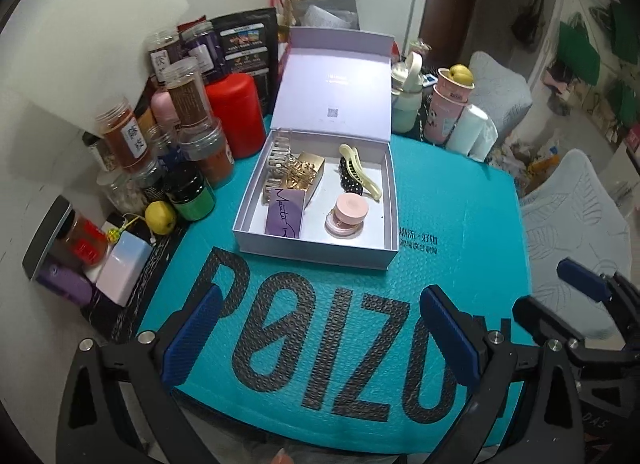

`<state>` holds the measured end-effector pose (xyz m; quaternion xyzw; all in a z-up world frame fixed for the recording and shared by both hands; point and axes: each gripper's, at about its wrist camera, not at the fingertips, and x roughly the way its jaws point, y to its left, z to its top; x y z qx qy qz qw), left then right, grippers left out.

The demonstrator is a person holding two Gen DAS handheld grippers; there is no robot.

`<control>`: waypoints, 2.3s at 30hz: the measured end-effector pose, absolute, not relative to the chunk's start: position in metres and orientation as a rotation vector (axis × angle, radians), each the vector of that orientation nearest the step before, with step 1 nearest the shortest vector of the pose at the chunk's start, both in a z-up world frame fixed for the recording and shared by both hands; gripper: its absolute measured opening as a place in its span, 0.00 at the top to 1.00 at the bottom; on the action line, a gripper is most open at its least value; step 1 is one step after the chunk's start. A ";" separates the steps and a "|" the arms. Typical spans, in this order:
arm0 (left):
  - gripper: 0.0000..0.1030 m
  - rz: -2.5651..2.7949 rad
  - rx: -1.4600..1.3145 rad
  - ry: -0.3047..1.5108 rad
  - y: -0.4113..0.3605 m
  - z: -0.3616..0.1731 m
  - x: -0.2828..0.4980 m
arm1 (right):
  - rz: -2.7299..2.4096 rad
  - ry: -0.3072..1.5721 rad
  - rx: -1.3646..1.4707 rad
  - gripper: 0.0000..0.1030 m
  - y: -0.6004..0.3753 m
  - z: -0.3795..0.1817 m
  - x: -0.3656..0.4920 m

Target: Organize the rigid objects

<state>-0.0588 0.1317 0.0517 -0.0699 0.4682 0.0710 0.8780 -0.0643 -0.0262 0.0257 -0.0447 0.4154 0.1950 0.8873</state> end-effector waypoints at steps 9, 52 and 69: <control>0.02 0.221 -0.082 0.972 0.117 0.053 -0.074 | 0.423 0.872 -0.088 0.24 -0.038 0.021 -0.077; 0.02 0.251 -0.171 0.989 0.116 0.053 -0.089 | 0.437 0.862 -0.074 0.24 -0.052 0.026 -0.083; 0.02 0.246 -0.158 0.989 0.114 0.053 -0.091 | 0.435 0.862 -0.080 0.24 -0.052 0.026 -0.084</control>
